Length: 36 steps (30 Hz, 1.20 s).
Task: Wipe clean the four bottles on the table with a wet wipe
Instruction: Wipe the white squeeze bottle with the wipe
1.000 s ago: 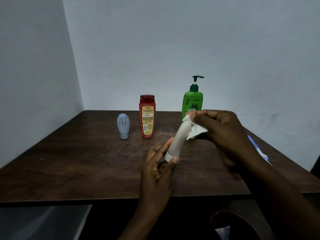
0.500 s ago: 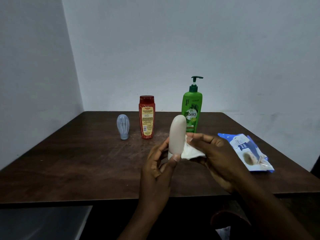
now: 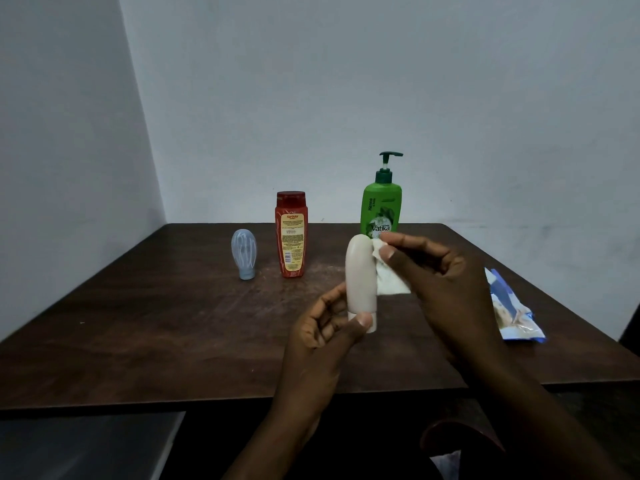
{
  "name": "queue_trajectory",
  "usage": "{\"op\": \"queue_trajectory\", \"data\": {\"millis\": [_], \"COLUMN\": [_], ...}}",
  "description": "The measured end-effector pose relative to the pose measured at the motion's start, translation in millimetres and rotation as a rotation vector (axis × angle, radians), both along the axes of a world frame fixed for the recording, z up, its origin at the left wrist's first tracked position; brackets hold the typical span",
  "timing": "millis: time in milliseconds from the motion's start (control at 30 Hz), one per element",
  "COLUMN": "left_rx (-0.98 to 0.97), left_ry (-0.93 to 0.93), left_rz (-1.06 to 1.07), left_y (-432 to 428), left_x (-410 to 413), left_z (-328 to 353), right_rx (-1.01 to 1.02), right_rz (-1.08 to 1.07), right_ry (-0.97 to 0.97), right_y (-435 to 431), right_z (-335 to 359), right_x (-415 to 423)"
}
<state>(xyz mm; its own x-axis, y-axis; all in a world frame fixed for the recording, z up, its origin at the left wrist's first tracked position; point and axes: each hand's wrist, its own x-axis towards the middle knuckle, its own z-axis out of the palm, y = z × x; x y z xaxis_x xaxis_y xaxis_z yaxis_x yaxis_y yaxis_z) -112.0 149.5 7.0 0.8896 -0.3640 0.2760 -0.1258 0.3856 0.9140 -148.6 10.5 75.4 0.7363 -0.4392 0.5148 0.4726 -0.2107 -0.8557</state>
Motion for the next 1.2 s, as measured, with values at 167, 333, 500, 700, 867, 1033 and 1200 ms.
{"op": "queue_trajectory", "data": {"millis": [167,333,500,700,867,1033,1200], "left_rx": [-0.078,-0.133,-0.166,-0.179,0.194,0.467,0.672], "left_ry": [0.093,0.16,0.25,0.32,0.145,-0.043,-0.141], "left_rz": [-0.063,-0.125,-0.193,-0.166,-0.058,0.126,0.251], "left_y": [0,8,6,1,4,-4,-18], "left_x": [3,9,16,27,44,64,107], "left_z": [2,0,-4,-5,0,7,2], "right_rx": [-0.544,-0.705,-0.352,-0.062,-0.053,-0.073,-0.051], "right_rz": [-0.169,-0.131,-0.061,0.045,-0.013,-0.025,-0.086], "right_ry": [-0.194,-0.307,-0.141,0.0,0.056,0.178,0.232], "right_y": [11,7,4,3,-5,-14,-25], "right_z": [-21,-49,-56,-53,-59,-63,-73], "right_x": [-5,-12,-7,2,17,40,60]}}
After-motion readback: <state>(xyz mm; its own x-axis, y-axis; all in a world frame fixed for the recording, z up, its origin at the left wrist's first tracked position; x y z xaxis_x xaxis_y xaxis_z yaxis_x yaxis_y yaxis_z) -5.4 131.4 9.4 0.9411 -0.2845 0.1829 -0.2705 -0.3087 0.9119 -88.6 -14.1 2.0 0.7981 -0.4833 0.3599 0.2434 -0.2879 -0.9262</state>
